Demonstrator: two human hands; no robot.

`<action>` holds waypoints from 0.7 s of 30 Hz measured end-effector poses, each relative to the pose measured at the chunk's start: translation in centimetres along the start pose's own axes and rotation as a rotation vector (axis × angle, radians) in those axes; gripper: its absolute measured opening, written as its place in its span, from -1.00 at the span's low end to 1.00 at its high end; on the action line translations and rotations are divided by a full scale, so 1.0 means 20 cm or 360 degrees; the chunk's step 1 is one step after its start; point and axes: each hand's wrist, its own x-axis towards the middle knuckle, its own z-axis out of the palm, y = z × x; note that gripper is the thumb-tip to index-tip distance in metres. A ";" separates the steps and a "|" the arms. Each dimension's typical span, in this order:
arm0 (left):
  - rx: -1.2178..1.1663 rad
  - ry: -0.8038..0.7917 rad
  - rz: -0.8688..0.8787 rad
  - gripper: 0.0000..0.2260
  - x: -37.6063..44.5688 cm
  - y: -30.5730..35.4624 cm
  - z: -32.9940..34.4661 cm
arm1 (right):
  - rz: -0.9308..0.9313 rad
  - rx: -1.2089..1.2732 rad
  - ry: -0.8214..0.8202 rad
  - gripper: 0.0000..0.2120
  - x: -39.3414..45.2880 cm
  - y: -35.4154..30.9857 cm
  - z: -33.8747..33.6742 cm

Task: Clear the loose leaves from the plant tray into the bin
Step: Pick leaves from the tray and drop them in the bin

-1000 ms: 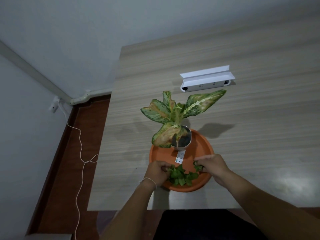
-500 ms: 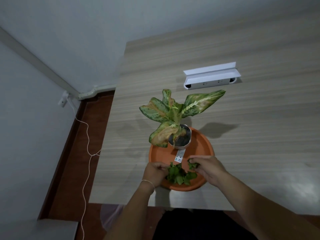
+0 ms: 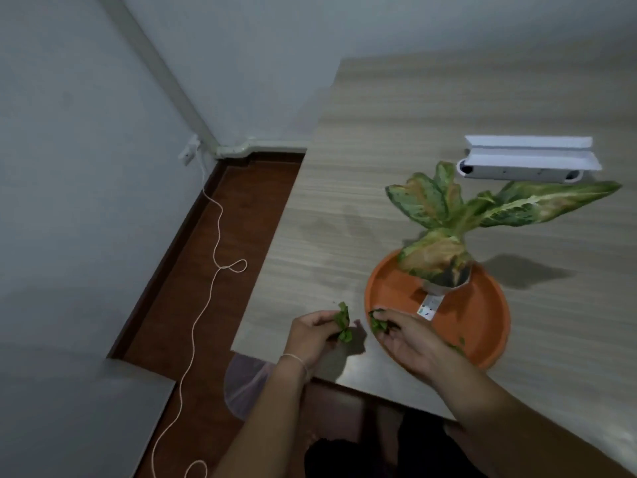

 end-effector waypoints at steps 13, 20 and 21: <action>-0.0288 0.0529 0.0109 -0.87 -0.13 -0.01 -1.48 | 0.0332 -0.0365 -0.0212 -0.79 0.32 1.10 1.03; -0.0453 0.0737 -0.0107 -0.79 0.23 -0.48 -1.96 | 0.0474 -0.1015 -0.0002 -0.80 0.78 1.75 0.98; -0.0436 0.0723 -0.0144 -0.73 0.31 -0.57 -1.99 | 0.0482 -0.1095 0.0062 -0.77 0.87 1.80 0.92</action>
